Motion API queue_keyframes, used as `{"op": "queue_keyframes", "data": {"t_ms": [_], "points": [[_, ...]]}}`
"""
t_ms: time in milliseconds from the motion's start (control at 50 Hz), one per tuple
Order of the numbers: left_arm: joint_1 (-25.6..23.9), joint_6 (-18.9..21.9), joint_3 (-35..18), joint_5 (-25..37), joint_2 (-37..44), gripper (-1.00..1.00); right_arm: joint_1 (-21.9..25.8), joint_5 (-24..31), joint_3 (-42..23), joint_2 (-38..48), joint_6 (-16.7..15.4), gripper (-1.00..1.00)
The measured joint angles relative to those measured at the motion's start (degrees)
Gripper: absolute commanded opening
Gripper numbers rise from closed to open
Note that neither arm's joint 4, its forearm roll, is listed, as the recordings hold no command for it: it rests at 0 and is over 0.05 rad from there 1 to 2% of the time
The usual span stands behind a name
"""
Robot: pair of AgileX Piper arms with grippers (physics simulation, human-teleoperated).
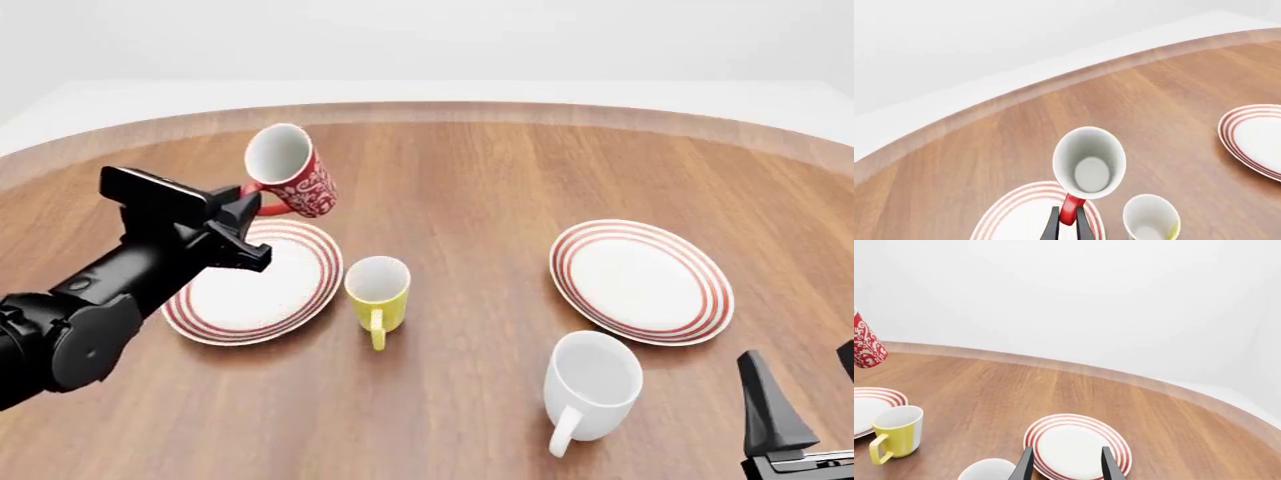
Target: Put the red mug on the left plate.
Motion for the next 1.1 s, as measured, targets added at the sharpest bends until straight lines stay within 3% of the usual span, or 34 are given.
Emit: {"op": "queue_keyframes", "data": {"t_ms": [580, 1100], "points": [[8.52, -0.19, 3.23, -6.12, 7.22, -1.00, -0.05, -0.01, 0.00, 0.00, -0.03, 1.00], [11.66, 0.48, 5.11, -9.16, 12.16, -1.00, -0.01, -0.07, 0.00, 0.00, -0.12, 1.00]]}}
